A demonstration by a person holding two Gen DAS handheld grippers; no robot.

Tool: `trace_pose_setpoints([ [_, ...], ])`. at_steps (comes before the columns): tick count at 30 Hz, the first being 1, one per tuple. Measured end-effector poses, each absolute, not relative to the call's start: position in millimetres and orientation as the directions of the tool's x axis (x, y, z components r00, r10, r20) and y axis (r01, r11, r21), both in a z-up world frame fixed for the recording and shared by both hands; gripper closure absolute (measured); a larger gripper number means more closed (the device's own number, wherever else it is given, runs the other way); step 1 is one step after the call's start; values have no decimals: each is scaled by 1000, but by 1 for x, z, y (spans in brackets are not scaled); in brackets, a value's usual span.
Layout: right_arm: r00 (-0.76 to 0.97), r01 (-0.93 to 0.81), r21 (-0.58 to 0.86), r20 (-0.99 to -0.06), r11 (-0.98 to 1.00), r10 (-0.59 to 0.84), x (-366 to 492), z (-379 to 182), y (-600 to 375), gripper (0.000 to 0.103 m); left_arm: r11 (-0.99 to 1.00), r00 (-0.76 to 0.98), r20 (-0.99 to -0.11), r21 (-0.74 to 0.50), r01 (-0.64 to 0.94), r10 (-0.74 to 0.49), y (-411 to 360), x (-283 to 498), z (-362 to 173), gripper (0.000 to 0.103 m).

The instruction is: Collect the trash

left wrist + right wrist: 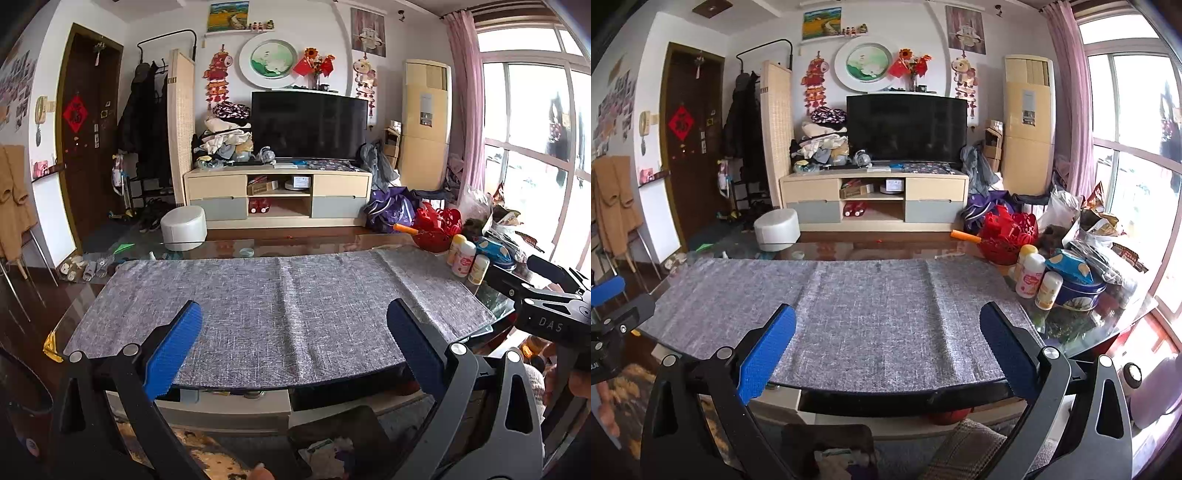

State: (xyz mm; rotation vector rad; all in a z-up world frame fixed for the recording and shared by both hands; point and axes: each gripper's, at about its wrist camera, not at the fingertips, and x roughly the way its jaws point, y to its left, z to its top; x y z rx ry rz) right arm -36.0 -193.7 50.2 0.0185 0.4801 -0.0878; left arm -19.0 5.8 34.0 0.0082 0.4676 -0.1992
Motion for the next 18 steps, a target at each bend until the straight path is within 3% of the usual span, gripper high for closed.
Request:
trace_pose_setpoints([
  [7,878,96,-9,-470,995,-89,-34,46,-197,3,994,881,-463,12,111,-93,7,-12,30,8],
  [11,875,105,-6,-475,994,-95,-32,44,-200,3,987,868,-474,-22,159,-150,6,-10,27,8],
  [18,876,120,3,-470,993,-104,-36,45,-205,3,988,870,-471,-30,151,-147,8,-11,25,8],
])
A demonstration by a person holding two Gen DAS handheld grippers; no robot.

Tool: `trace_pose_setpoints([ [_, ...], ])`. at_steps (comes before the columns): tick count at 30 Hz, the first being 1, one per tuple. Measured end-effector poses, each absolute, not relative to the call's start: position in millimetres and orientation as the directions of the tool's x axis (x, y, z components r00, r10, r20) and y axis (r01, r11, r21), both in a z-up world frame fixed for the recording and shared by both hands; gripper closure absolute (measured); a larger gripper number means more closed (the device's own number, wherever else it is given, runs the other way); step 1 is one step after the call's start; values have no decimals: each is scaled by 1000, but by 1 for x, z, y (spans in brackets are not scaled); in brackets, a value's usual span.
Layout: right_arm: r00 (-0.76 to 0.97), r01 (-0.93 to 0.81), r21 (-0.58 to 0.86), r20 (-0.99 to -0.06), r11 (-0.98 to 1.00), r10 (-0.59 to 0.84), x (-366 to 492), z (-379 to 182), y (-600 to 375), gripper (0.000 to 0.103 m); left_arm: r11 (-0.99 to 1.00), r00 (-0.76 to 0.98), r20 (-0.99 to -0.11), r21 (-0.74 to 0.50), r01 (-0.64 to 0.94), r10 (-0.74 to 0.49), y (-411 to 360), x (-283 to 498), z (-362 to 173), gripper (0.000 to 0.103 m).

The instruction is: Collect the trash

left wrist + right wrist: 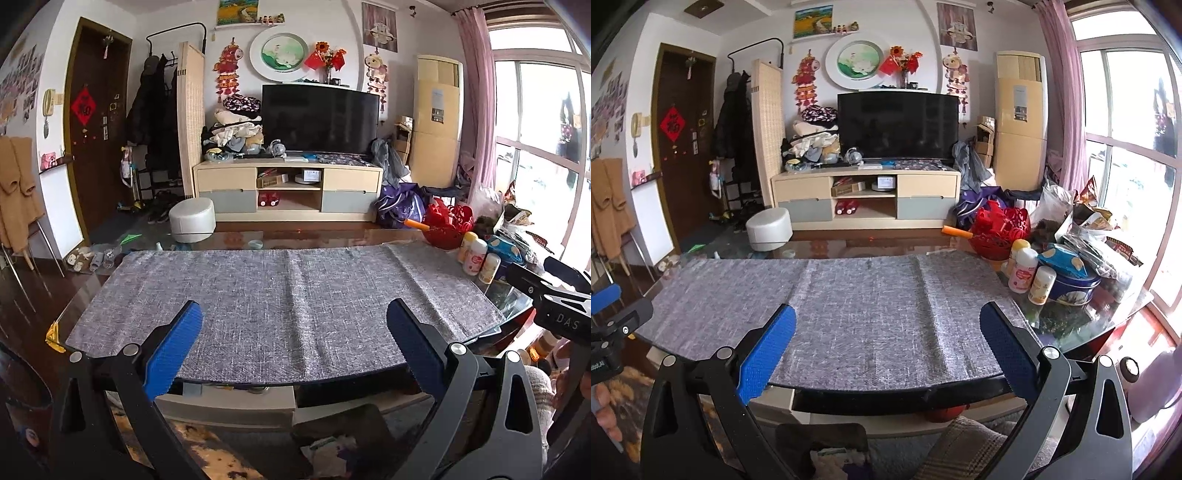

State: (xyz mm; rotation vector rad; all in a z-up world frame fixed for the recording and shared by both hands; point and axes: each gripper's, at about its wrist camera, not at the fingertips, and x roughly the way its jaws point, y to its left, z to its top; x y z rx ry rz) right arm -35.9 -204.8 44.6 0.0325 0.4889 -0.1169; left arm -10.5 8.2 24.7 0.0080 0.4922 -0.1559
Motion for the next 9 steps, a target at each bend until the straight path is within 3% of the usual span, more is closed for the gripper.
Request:
trace_pose_setpoints([
  [9,875,123,6,-473,992,-106,-36,43,-208,3,983,851,-496,-31,183,-174,3,-10,24,8],
])
